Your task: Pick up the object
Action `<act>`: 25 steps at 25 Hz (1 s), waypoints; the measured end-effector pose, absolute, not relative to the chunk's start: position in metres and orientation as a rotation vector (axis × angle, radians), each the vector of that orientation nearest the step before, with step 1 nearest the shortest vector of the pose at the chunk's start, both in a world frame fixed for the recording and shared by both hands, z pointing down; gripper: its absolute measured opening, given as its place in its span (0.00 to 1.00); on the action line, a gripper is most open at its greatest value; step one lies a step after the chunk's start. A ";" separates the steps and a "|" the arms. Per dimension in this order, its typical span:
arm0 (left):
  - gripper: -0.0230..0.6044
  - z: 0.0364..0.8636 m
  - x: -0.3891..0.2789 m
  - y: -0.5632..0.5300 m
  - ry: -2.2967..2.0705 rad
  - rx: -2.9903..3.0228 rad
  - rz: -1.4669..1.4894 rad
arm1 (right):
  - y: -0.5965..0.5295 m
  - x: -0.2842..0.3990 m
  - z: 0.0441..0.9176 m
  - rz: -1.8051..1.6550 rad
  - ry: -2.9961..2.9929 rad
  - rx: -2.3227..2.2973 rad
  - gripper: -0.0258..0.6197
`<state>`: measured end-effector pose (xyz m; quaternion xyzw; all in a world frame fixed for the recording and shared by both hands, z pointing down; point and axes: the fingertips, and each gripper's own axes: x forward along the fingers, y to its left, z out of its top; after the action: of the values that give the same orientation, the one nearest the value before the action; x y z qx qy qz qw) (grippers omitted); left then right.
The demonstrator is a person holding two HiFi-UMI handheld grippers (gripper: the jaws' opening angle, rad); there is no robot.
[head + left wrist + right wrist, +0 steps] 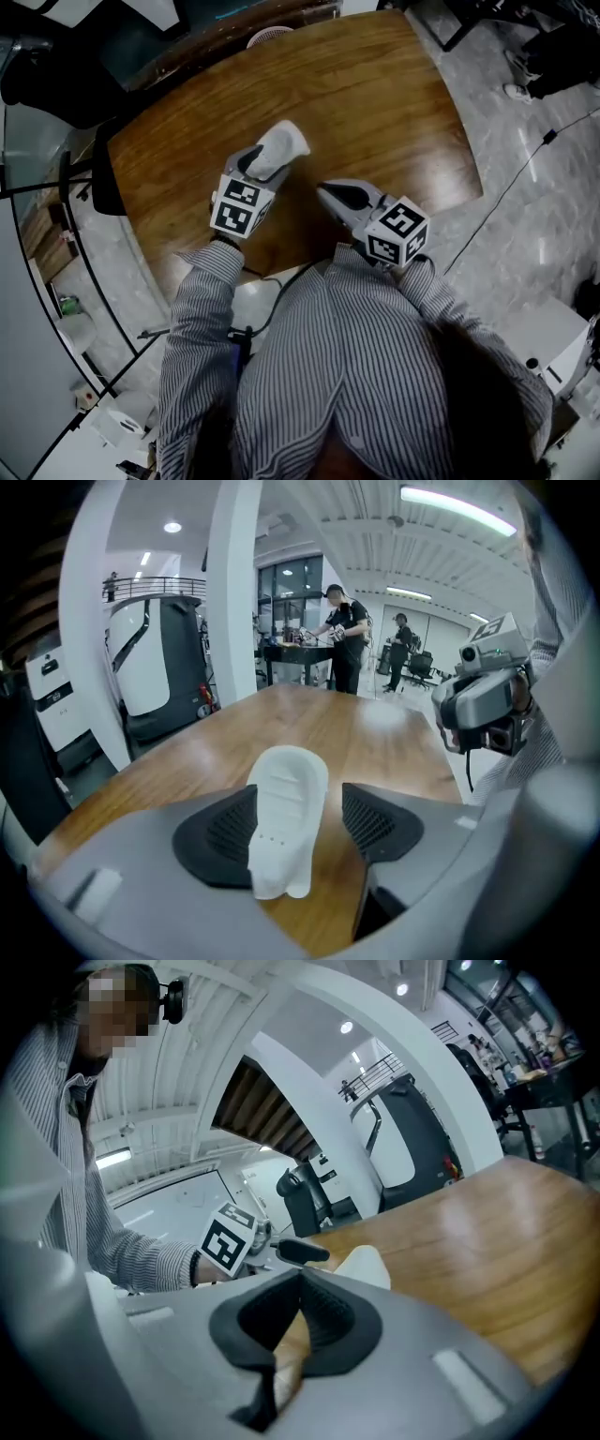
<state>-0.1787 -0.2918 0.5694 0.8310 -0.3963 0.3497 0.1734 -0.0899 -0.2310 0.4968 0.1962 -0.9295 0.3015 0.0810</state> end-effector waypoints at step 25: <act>0.71 0.630 -0.167 -0.322 -0.817 2.314 1.347 | -0.234 -0.067 0.527 1.064 -2.712 0.668 0.04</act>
<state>-0.1672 -0.3220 0.6301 0.8144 -0.2878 0.4742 0.1704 -0.0665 -0.2338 0.5269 0.2229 -0.9048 0.3548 0.0762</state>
